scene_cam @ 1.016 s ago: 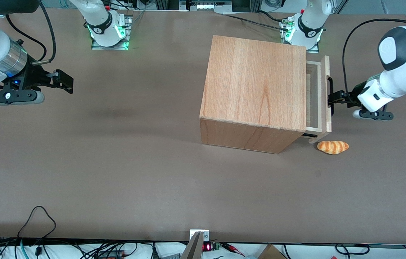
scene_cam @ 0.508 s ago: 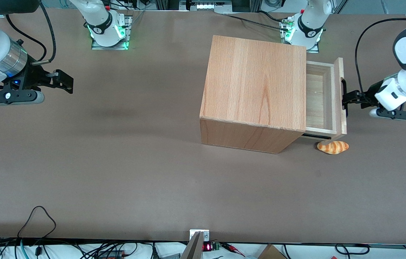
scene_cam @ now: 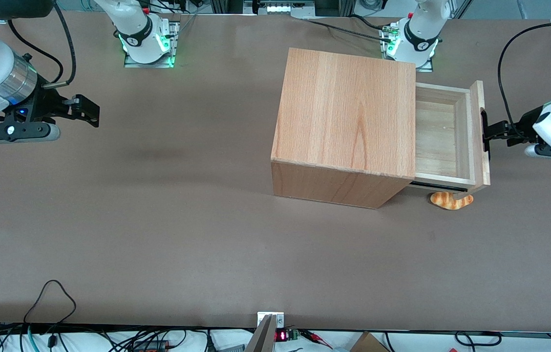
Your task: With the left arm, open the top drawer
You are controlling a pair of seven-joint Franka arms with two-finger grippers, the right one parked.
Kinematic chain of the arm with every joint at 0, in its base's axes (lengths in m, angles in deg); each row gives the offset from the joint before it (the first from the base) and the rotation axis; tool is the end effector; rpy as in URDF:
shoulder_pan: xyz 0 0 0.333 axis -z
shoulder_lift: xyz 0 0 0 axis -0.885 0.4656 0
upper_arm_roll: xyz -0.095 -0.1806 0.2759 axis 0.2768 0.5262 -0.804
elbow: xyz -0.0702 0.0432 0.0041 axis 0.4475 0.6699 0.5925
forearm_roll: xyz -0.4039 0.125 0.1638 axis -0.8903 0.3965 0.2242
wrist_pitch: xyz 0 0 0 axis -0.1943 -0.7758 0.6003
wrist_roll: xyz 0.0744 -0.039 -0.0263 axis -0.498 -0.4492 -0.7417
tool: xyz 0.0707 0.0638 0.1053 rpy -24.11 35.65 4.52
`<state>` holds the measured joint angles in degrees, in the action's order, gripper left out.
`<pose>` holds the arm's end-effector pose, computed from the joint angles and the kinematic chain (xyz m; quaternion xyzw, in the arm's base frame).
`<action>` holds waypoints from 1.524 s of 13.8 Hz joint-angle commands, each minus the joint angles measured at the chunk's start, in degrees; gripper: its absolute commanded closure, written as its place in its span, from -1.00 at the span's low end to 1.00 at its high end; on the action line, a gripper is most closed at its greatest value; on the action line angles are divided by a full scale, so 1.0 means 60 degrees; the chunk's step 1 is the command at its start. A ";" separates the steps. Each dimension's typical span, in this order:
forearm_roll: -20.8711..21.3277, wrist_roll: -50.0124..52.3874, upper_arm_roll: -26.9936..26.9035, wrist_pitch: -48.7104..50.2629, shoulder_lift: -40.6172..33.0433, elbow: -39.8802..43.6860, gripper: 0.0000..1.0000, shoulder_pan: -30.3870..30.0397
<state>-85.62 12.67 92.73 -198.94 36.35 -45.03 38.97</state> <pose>0.5547 0.1392 0.3565 0.9947 -0.0051 -0.0387 0.0947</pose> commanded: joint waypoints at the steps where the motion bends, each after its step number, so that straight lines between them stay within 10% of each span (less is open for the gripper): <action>1: 0.0199 -0.0323 0.0044 0.0046 0.0184 0.0337 -1.00 -0.0279; 21: 0.0184 -0.0104 0.0132 0.3282 0.0096 0.4642 -1.00 -0.0280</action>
<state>-85.62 11.81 92.91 -182.03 36.22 -20.89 37.64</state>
